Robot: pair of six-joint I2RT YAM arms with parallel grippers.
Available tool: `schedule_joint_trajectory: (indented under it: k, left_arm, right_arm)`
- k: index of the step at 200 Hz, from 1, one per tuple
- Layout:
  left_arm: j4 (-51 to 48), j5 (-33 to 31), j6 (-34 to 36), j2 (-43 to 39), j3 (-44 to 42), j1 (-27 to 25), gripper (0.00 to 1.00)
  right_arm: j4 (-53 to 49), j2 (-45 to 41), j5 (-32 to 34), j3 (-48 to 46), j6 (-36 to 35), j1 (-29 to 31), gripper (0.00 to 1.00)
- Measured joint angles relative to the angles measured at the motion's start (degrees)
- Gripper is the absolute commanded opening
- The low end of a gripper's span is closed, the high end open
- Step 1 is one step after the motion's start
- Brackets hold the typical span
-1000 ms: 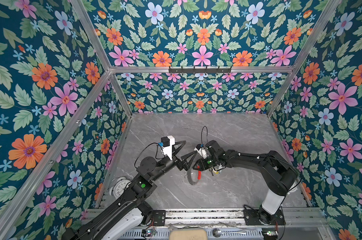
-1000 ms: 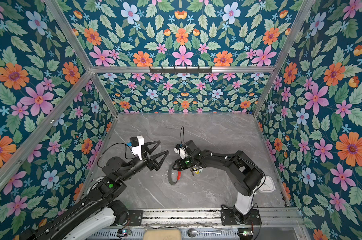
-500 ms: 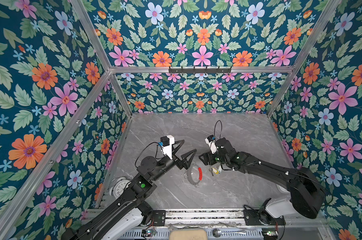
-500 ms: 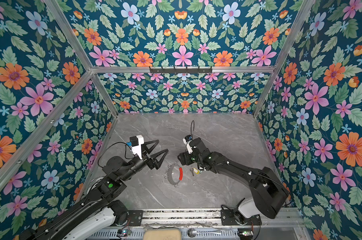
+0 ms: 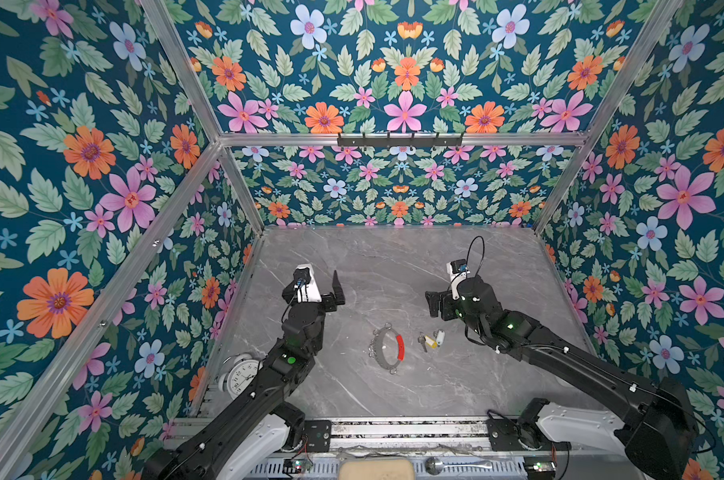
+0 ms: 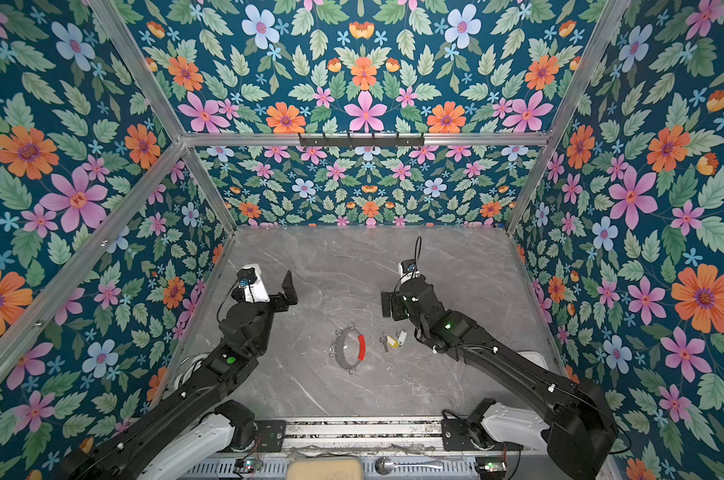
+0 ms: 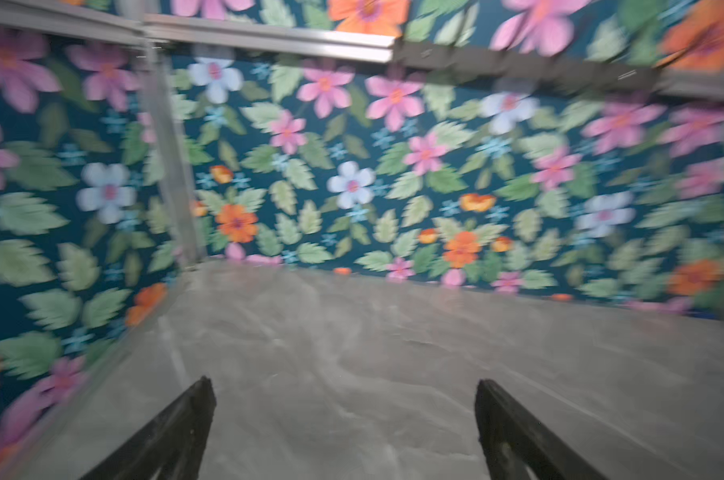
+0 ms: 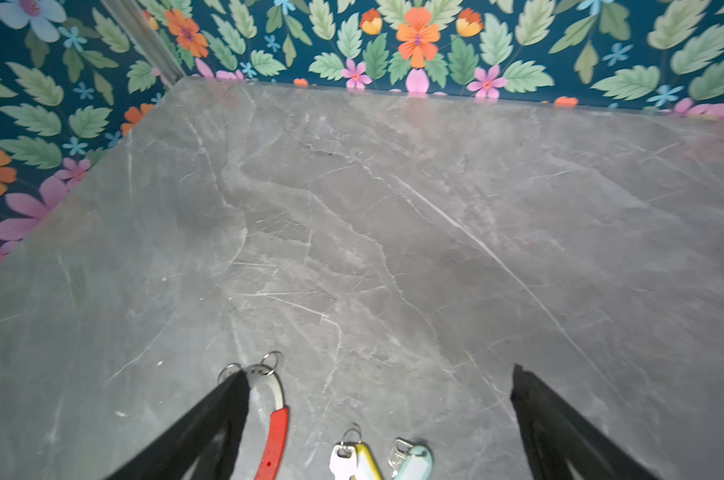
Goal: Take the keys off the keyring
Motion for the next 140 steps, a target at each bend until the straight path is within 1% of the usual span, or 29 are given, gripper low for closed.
schedule_joint_trajectory:
  k: [22, 45, 78, 106, 123, 140]
  left_arm:
    - [4.55, -4.11, 3.13, 8.04, -1.14, 5.99, 1.00]
    - [10.95, -4.26, 5.55, 15.61, -5.07, 10.54, 1.00]
    - [24.94, -0.83, 7.10, 23.08, -11.52, 15.08, 1.00]
    - [34.07, 4.46, 8.00, 30.18, -12.04, 16.85, 1.00]
    - [37.83, 6.82, 8.74, 34.14, -11.82, 18.16, 1.00]
    - [40.28, 9.44, 9.07, 37.46, -10.97, 19.19, 1.00]
  right_arm:
    - [-0.02, -1.95, 1.88, -0.17, -0.66, -2.29, 0.99]
    - [-0.28, -3.96, 2.49, -0.48, -0.61, -6.25, 0.99]
    - [-0.70, -7.56, 3.15, -3.06, 0.79, -12.83, 0.99]
    - [1.95, -11.28, 3.34, -8.94, 0.92, -17.94, 0.99]
    - [5.44, -12.81, 3.19, -12.59, -1.79, -21.18, 0.99]
    - [9.73, -12.59, 3.06, -15.52, -5.03, -24.52, 0.99]
